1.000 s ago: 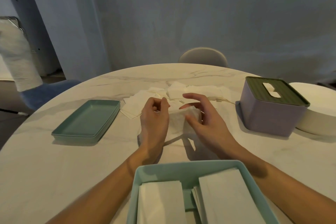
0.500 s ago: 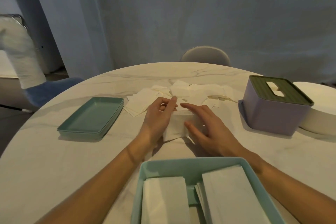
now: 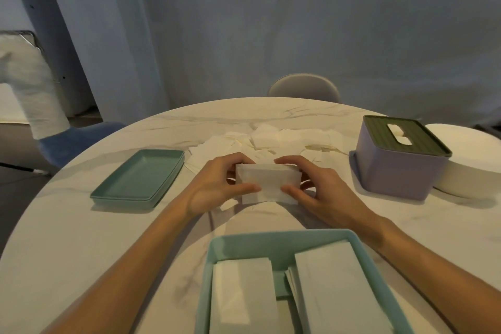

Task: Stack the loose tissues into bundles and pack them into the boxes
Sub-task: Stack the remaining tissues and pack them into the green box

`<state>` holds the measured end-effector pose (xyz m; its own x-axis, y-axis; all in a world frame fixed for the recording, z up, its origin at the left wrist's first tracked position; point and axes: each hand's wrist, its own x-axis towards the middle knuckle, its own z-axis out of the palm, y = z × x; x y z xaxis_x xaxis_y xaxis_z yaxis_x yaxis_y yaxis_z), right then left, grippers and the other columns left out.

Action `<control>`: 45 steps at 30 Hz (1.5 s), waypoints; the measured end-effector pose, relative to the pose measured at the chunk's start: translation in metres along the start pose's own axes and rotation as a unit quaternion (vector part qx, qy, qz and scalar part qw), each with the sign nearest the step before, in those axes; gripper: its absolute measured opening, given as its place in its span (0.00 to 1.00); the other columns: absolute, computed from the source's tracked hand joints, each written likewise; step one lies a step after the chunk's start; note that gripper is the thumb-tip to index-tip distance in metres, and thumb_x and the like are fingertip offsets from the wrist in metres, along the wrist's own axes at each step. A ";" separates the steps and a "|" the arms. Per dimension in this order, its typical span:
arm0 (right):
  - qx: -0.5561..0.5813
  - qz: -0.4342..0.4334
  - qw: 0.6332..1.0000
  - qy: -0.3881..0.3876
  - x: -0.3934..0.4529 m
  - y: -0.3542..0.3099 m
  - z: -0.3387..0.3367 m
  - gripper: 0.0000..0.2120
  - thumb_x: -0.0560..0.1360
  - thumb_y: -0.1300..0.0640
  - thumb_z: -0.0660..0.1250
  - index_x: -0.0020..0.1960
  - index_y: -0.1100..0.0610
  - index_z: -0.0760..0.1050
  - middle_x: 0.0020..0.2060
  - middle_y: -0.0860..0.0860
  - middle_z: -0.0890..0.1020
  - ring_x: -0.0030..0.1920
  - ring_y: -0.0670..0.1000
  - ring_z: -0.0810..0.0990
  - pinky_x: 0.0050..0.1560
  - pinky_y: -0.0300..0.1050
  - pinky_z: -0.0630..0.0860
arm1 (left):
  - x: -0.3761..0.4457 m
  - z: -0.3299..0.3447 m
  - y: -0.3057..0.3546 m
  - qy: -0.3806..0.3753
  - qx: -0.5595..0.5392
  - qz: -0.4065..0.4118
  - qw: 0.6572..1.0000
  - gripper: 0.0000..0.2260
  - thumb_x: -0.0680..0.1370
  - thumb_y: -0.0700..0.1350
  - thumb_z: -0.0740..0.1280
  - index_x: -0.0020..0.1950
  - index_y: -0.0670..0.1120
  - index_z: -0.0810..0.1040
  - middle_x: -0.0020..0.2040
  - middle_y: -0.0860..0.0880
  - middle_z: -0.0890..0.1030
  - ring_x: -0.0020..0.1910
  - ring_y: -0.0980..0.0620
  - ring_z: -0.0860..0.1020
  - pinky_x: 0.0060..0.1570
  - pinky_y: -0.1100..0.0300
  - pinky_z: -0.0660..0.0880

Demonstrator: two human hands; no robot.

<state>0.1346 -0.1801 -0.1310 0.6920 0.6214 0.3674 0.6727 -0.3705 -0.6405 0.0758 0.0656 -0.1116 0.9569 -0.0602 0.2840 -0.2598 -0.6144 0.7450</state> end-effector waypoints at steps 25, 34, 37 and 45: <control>0.360 0.166 0.918 0.019 -0.024 -0.136 -0.037 0.24 0.72 0.46 0.72 0.65 0.57 0.79 0.56 0.49 0.86 0.56 0.51 0.85 0.58 0.50 0.82 | -0.068 -0.040 0.111 -0.031 -0.126 -0.087 0.988 0.33 0.58 0.56 0.80 0.62 0.55 0.78 0.52 0.57 0.85 0.52 0.54 0.85 0.50 0.61 0.83; 0.217 0.176 0.956 -0.088 -0.066 -0.161 -0.022 0.17 0.77 0.48 0.71 0.65 0.47 0.78 0.51 0.45 0.86 0.49 0.47 0.85 0.48 0.40 0.82 | -0.118 -0.042 0.115 -0.030 -0.139 -0.140 0.980 0.34 0.56 0.52 0.84 0.60 0.52 0.76 0.52 0.51 0.84 0.46 0.54 0.85 0.46 0.60 0.83; 0.186 0.165 0.958 -0.143 -0.077 -0.165 -0.019 0.11 0.78 0.47 0.69 0.60 0.45 0.79 0.44 0.42 0.86 0.43 0.44 0.82 0.45 0.36 0.80 | -0.132 -0.040 0.111 -0.030 -0.053 -0.127 0.990 0.33 0.58 0.58 0.84 0.58 0.55 0.75 0.47 0.54 0.84 0.43 0.57 0.83 0.45 0.60 0.83; -0.031 0.221 0.938 -0.266 -0.084 -0.175 -0.017 0.10 0.79 0.41 0.66 0.58 0.42 0.76 0.50 0.36 0.84 0.53 0.45 0.83 0.59 0.40 0.79 | -0.147 -0.047 0.105 -0.047 0.053 -0.116 0.991 0.30 0.61 0.65 0.78 0.56 0.56 0.73 0.45 0.53 0.82 0.43 0.52 0.81 0.42 0.60 0.82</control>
<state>-0.0370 -0.1790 -0.0382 0.6903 0.6473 -0.3234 0.3760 -0.7027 -0.6040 -0.0982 0.0471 -0.0472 0.9984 0.0228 0.0521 -0.0213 -0.6988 0.7150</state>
